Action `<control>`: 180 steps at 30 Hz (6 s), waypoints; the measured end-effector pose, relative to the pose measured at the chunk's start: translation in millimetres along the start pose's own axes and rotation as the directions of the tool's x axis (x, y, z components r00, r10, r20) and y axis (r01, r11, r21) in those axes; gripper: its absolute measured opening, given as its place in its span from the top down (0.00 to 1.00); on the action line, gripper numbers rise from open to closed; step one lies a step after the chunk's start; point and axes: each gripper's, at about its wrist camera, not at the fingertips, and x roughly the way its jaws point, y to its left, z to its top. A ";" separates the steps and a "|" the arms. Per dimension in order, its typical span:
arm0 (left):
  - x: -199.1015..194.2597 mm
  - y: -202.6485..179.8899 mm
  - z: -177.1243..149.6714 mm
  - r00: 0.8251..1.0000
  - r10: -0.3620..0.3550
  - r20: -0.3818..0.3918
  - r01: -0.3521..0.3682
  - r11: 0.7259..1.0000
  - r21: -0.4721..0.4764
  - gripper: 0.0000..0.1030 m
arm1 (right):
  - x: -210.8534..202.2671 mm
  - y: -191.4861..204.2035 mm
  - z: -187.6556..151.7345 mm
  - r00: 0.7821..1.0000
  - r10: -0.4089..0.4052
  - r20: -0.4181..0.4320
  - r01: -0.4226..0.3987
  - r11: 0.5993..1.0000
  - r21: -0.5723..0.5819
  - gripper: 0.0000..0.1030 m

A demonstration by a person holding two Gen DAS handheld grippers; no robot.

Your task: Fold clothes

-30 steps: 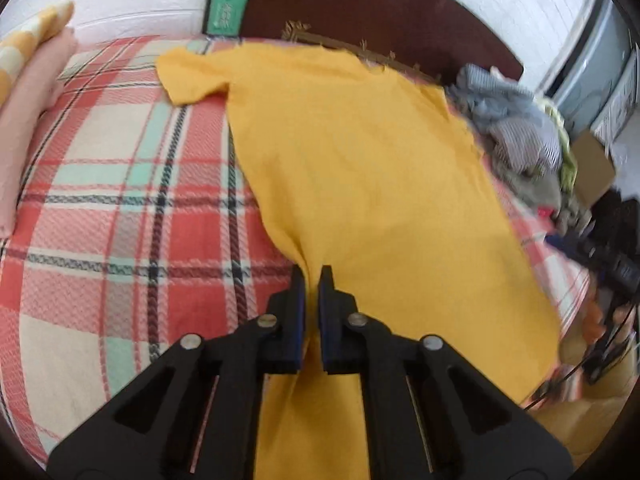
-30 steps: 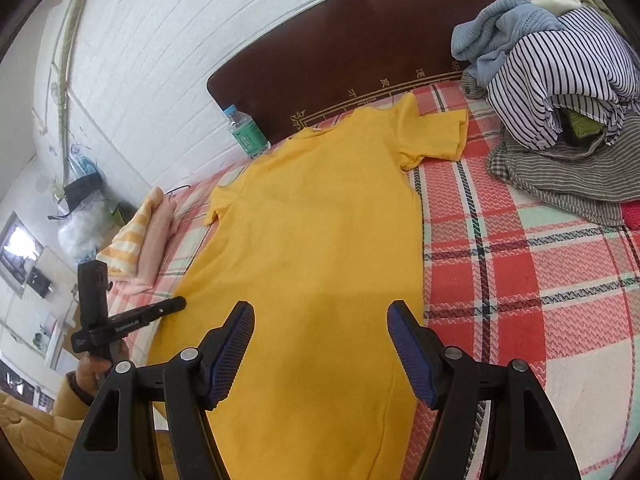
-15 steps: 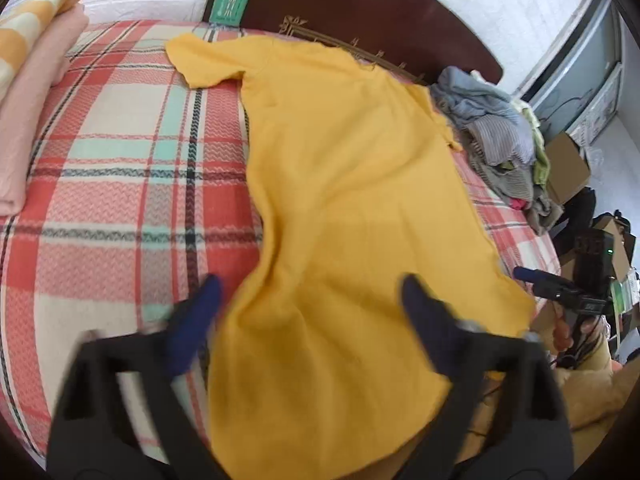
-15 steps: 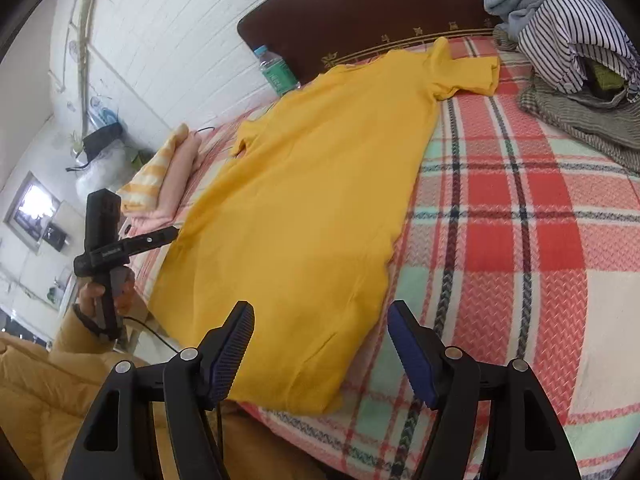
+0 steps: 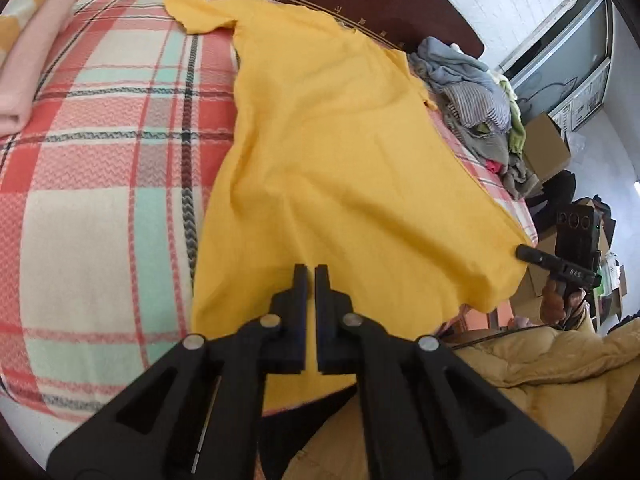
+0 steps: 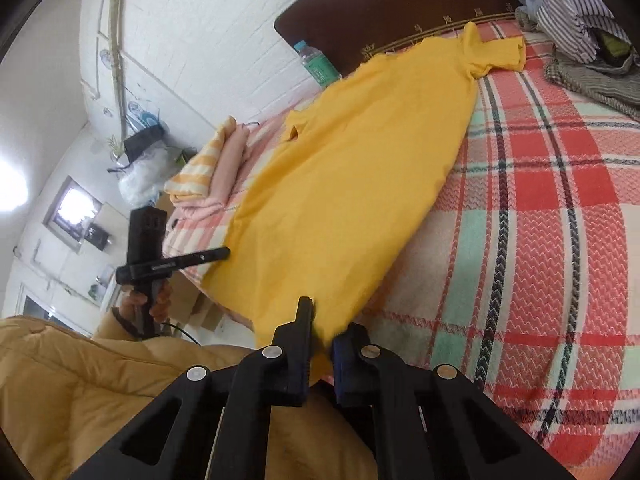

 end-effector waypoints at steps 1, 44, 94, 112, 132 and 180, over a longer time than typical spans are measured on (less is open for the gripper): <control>-3.1 -0.6 -0.5 1.000 -0.010 -0.005 0.010 1.000 -0.009 0.97 | -9.0 2.8 -0.3 1.000 0.011 0.014 -0.011 1.000 0.000 0.93; 169.2 -275.9 -0.5 0.969 0.083 -0.232 0.072 0.806 0.588 0.06 | -95.8 -37.5 62.7 0.948 -0.172 0.269 0.160 0.985 0.065 0.29; 135.3 -150.3 40.0 0.950 -0.263 -0.166 0.283 0.953 0.109 0.88 | 88.4 -88.7 284.9 0.873 -0.408 0.266 0.409 0.911 0.057 0.95; 114.2 -117.1 15.6 0.927 -0.351 -0.137 0.354 0.935 0.002 0.88 | 169.8 -3.5 270.4 0.917 -0.398 0.034 0.394 0.886 -0.244 0.56; 88.5 -119.7 21.7 0.919 -0.391 -0.053 0.394 0.917 0.059 0.31 | 55.4 26.2 56.9 0.981 -0.165 -0.097 0.135 0.956 -0.262 0.39; 130.1 -126.7 -9.8 0.872 -0.408 -0.271 0.436 0.898 0.050 0.64 | 127.9 6.4 174.8 0.870 -0.492 0.026 0.470 0.812 -0.346 0.62</control>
